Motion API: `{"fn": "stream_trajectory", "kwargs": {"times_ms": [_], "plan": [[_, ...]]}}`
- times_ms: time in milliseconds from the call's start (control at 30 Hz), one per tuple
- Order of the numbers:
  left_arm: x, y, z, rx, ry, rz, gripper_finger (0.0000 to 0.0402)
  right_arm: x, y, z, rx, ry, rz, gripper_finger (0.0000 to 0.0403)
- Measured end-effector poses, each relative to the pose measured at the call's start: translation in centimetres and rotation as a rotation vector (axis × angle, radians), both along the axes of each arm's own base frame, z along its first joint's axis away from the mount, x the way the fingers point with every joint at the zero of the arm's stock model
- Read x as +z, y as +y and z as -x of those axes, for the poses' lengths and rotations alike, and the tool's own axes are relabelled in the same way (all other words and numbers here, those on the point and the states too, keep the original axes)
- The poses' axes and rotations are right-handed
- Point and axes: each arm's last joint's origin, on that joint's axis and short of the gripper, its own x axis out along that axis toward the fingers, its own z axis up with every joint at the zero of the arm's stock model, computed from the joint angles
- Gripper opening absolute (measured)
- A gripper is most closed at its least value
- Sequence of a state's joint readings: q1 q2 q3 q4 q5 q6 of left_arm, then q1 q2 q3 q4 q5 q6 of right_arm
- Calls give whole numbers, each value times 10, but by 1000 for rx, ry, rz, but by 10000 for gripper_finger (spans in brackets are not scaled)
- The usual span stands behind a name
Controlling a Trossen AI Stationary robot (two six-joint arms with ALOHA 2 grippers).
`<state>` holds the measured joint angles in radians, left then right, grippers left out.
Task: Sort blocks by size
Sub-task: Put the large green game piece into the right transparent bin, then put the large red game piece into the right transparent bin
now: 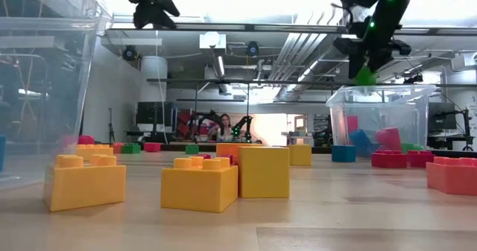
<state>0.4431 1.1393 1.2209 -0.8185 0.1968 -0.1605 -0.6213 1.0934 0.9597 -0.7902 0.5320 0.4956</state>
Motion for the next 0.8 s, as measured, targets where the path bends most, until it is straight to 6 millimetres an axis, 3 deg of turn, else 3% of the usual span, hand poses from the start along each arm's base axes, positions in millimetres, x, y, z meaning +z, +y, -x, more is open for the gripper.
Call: {"fn": "stream_trajectory", "kwargs": {"times_ms": [133,233,433,600,800], "plan": [[0,-5,10,23,41,44,161,-2,-9,5,-36,2,-17,298],[-2,-9,18,73,81,90,161,-2,-11,6,-34,-12,-33,329],[-16,-25,36,191,329,270,161,-2,-9,5,22,-62,-86,337],[-28,-43,47,423,512,286,161,-1,-8,1,84,-128,-132,338],[-81,-58,45,638,600,323,161,3,-11,-3,117,-196,-113,339]]}}
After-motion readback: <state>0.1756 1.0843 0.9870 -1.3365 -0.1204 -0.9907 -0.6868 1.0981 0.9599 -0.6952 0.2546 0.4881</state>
